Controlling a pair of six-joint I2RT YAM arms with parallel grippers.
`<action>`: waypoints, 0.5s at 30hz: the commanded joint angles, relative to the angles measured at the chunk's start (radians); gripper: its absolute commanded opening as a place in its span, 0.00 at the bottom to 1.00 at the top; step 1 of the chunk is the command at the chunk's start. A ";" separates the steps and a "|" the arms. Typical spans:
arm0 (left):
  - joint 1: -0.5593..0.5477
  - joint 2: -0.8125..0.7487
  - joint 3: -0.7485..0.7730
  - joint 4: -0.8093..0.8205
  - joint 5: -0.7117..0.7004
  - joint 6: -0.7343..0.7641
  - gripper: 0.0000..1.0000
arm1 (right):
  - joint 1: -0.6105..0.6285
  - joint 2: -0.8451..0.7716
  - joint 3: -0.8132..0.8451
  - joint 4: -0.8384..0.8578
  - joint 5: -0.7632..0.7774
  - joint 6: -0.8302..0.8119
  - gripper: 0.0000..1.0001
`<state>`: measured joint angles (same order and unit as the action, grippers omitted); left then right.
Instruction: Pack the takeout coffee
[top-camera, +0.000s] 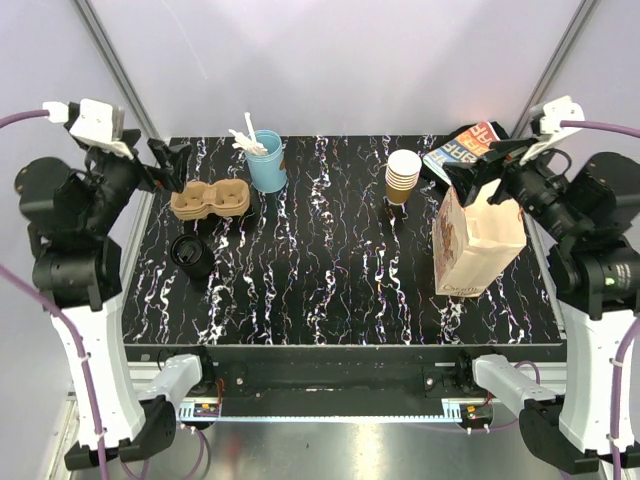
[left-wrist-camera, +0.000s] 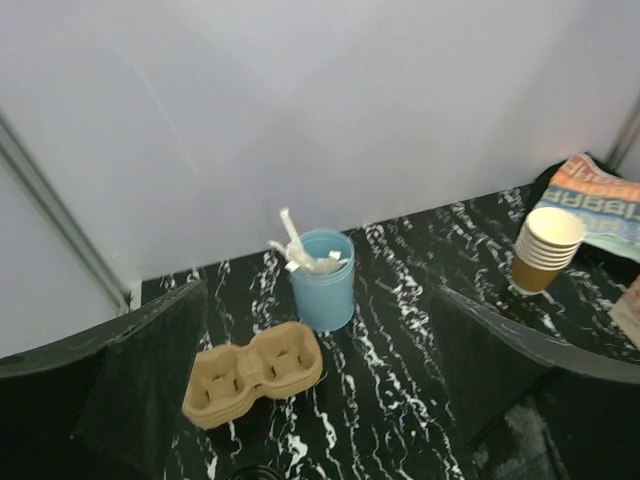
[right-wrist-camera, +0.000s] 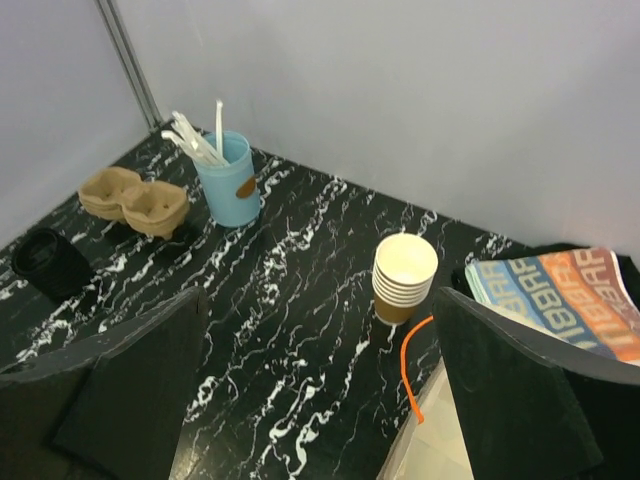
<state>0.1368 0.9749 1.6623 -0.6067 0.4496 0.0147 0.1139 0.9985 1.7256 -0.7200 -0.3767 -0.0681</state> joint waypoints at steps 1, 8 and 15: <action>0.004 0.056 -0.053 0.038 -0.123 0.059 0.99 | -0.005 -0.012 -0.067 0.031 0.045 -0.050 1.00; 0.003 0.174 -0.136 0.010 -0.161 0.030 0.99 | -0.005 -0.020 -0.109 0.039 0.068 -0.065 1.00; -0.002 0.275 -0.214 0.016 -0.181 0.031 0.99 | -0.005 -0.020 -0.176 0.060 0.079 -0.065 1.00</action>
<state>0.1368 1.2457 1.4712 -0.6197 0.3012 0.0441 0.1131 0.9798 1.5818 -0.7124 -0.3302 -0.1165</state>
